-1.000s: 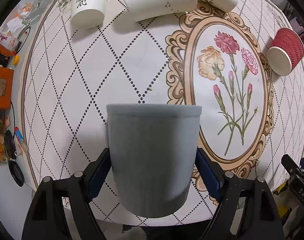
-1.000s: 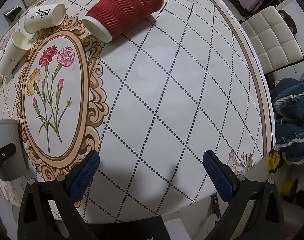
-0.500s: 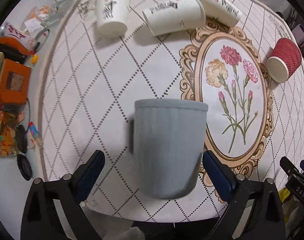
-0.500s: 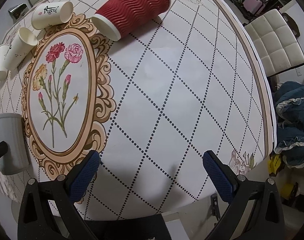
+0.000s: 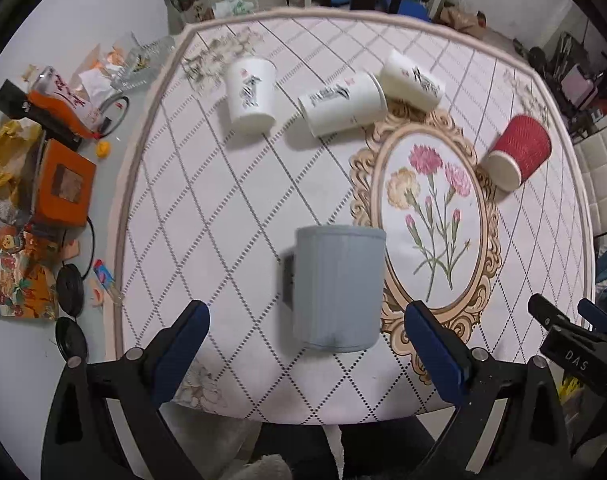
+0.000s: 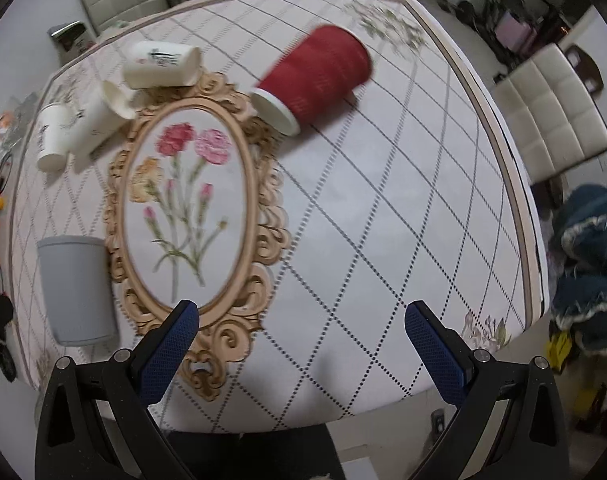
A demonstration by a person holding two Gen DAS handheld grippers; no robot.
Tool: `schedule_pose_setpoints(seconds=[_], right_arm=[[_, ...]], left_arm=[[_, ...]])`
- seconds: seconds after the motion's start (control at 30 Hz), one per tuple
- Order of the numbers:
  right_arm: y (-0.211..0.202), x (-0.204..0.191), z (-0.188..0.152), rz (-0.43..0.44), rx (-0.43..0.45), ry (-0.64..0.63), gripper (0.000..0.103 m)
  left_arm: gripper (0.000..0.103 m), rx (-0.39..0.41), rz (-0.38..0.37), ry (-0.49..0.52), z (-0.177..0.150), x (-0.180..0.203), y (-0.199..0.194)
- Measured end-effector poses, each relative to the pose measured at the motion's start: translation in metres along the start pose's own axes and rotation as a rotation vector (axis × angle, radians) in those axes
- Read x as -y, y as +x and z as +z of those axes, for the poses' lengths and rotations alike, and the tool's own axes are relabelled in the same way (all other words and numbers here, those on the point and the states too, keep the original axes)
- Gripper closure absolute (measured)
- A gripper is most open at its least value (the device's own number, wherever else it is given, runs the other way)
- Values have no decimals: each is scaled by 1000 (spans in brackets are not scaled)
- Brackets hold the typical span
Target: Flip cup upright
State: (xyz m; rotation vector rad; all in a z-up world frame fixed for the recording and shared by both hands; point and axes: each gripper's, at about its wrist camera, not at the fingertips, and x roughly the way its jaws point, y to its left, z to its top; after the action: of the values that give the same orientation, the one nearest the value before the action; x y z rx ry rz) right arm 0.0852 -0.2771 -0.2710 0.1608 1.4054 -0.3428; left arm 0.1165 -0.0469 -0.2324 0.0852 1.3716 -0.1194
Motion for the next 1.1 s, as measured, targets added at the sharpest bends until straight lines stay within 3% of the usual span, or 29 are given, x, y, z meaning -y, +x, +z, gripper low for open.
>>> schedule_pose_setpoints(seconds=[0.23,0.53,0.87,1.1], right_arm=[[-30,-55,7,-3,38,-65,0],[-13,-149,5,43,-37,-164,0],[24,-210,7,73,-134,-215,5],[59,-225,11,91,-243,-193,19]], left_arm=[[3,56,71,-38,-3,-60,-8],[3,-22,145,-103,-22,-136,38],[3,-90,154,-141,-30,-168,74],[3,-110,145,-144,-28,-172,84]])
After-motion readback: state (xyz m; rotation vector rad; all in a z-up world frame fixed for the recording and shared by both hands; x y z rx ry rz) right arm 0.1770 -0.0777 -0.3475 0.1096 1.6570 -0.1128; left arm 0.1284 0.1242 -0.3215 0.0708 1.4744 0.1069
